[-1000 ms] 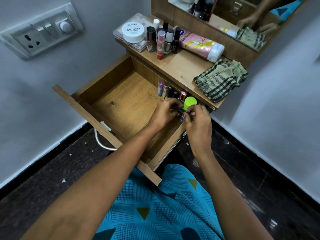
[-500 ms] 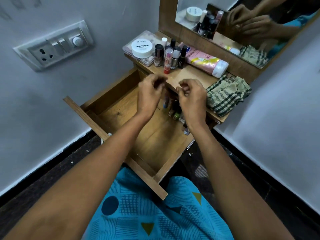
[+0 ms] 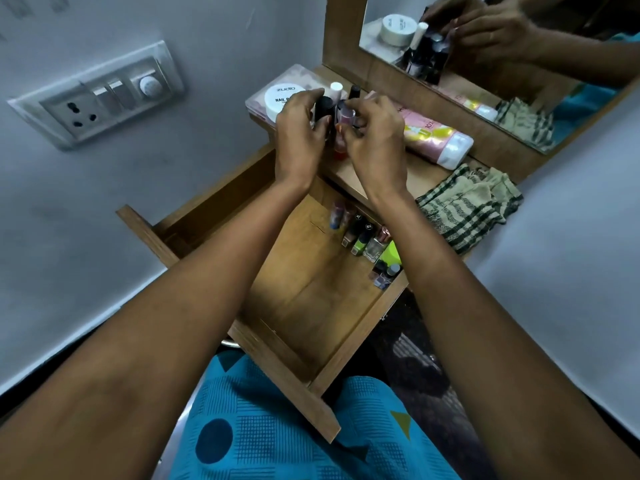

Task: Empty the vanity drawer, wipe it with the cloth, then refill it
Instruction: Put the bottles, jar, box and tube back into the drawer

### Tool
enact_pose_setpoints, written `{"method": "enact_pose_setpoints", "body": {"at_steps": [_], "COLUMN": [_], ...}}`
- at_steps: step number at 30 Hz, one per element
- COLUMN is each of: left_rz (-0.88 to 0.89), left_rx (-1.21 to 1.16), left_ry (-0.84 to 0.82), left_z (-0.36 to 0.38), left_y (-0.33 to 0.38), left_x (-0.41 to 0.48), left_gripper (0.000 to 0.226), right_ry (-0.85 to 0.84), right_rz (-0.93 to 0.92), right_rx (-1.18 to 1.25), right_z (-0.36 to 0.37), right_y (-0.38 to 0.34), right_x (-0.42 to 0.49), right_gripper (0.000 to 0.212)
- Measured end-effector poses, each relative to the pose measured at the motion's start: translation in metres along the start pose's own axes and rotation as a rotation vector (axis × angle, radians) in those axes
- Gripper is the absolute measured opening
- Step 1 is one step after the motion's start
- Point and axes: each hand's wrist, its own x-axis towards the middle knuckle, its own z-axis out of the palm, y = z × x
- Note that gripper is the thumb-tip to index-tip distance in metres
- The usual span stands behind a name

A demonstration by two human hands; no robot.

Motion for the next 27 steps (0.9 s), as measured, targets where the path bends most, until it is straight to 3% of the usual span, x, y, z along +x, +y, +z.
{"method": "enact_pose_setpoints", "body": {"at_steps": [16,27], "left_rz": [-0.035,-0.088], "left_rx": [0.011,-0.056], "left_ry": [-0.023,0.023], "left_z": [0.002,-0.026], "left_y": [-0.001,0.007], "left_x": [0.006,-0.046], "left_gripper": [0.029,0.033], "right_ry": [0.020,0.016], "right_rz": [0.023,0.014], "right_rx": [0.045,0.066], "right_z": [-0.002,-0.014], "right_y": [0.000,-0.002], "right_x": [0.000,-0.026], "right_gripper": [0.015,0.017]}}
